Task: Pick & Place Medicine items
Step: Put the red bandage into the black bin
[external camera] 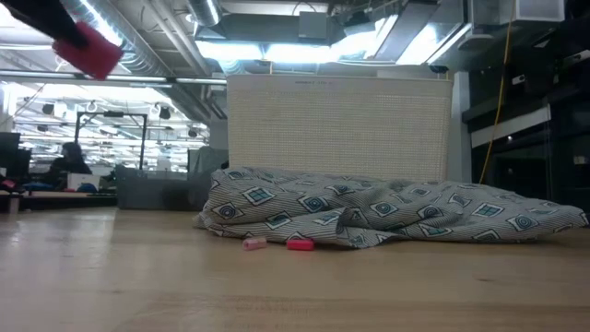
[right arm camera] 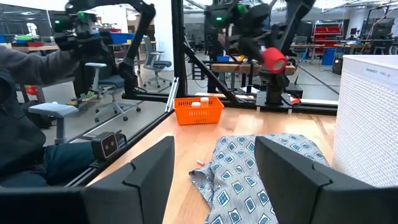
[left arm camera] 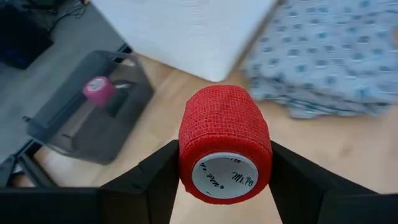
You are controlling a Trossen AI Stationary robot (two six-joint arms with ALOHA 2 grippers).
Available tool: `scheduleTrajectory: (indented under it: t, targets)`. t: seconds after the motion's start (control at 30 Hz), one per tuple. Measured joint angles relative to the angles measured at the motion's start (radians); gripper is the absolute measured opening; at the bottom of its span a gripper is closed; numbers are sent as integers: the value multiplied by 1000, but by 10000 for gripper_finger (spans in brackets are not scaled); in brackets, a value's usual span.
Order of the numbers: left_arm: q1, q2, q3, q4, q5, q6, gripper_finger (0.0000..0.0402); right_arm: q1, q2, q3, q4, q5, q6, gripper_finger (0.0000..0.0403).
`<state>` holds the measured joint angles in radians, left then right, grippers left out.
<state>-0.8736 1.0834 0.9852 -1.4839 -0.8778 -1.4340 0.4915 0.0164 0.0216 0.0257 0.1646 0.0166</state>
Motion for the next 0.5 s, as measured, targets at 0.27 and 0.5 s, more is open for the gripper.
scheduleTrajectory:
  t: [0.27, 0.5]
  targets:
    - [140, -217, -116, 21, -83, 108, 212, 0, 0, 0, 0, 0, 0, 224]
    - [332, -332, -120, 16, -125, 239, 212, 0, 0, 0, 0, 3, 0, 224]
